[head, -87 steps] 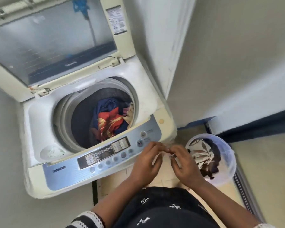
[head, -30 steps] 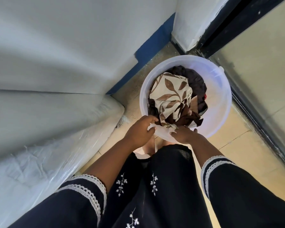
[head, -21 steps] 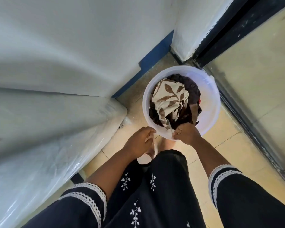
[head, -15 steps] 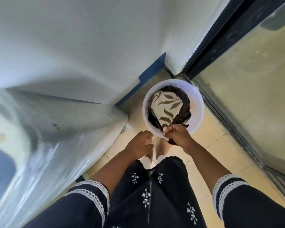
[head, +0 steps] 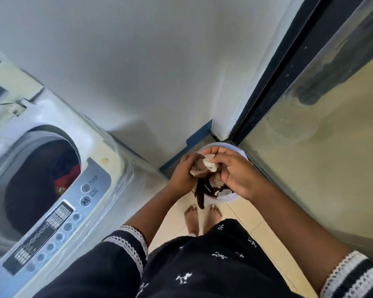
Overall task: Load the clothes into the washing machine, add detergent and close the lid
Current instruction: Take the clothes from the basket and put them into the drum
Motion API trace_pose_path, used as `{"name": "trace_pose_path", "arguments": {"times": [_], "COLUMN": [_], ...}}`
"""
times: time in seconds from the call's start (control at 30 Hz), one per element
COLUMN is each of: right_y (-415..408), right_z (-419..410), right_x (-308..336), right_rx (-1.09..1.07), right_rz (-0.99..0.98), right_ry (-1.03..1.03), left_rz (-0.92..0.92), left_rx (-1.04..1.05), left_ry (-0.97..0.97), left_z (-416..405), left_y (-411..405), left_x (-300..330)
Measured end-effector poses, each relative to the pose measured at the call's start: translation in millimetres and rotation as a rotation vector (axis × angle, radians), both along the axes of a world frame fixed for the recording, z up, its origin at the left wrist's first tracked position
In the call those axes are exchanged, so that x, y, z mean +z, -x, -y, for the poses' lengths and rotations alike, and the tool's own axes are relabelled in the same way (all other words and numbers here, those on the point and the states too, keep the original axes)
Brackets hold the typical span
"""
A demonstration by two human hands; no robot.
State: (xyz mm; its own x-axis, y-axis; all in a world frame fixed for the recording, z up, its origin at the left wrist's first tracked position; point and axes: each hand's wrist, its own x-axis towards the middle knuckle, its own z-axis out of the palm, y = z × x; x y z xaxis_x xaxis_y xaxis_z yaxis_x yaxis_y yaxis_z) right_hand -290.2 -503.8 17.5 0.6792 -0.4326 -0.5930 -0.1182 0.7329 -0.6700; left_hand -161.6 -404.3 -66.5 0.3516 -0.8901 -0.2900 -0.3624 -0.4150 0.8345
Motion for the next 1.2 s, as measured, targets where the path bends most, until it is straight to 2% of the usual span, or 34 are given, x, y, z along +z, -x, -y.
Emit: {"name": "trace_pose_path", "arguments": {"times": [0.07, 0.13, 0.23, 0.3, 0.4, 0.47, 0.6, 0.67, 0.7, 0.73, 0.8, 0.87, 0.93, 1.0, 1.07, 1.13, 1.2], "right_y": [3, 9, 14, 7, -6, -9, -7, -16, -22, -30, -43, -50, -47, -35, -20, -10, -8], "right_z": [-1, 1, 4, -6, -15, -9, 1, -4, -8, -13, -27, -37, -40, -33, -21, -17, -23], "right_x": [-4, -16, -42, -42, -19, -12, 14, 33, 42, 51, 70, 82, 89, 86, 72, 57, 45], "right_rx": [0.057, 0.127, 0.502, 0.54, 0.368, 0.406, 0.636, 0.695, 0.69, 0.662, 0.545, 0.481, 0.504, 0.402, 0.33, 0.393, 0.431], "right_rz": [-0.173, -0.36, -0.463, -0.4, -0.294, -0.374, -0.647, -0.793, -0.805, -0.765, -0.589, -0.362, -0.057, 0.154, 0.073, -0.089, -0.083], "right_ry": [0.288, 0.609, 0.969, 0.901, 0.792, 0.973, 1.429, 1.586, 1.619, 1.618, 1.497, 1.32, 1.076, 0.855, 0.931, 1.007, 0.907], "left_rz": [-0.026, -0.152, -0.521, -0.762, -0.884, -0.77, -0.156, 0.15, 0.2, 0.137, -0.157, -0.296, -0.392, -0.591, -0.827, -1.055, -1.168], "left_rx": [0.038, 0.108, 0.242, 0.297, 0.503, 0.637, 0.673, 0.494, 0.35, 0.212, 0.075, 0.118, 0.236, 0.339, 0.452, 0.491, 0.467], "left_ry": [0.002, 0.026, 0.167, 0.303, 0.345, 0.29, 0.11, 0.123, 0.133, 0.119, 0.048, 0.087, 0.19, 0.26, 0.288, 0.279, 0.244], "left_z": [-3, -11, -20, -24, -27, -36, -57, -59, -58, -55, -49, -41, -39, -39, -41, -39, -37], "left_y": [-9, -15, -13, -10, -18, -35, -53, -47, -41, -33, -12, 1, 2, -6, -16, -24, -26], "left_x": [16, 37, 82, 109, 116, 98, 74, 75, 75, 76, 81, 78, 85, 94, 105, 111, 119]}}
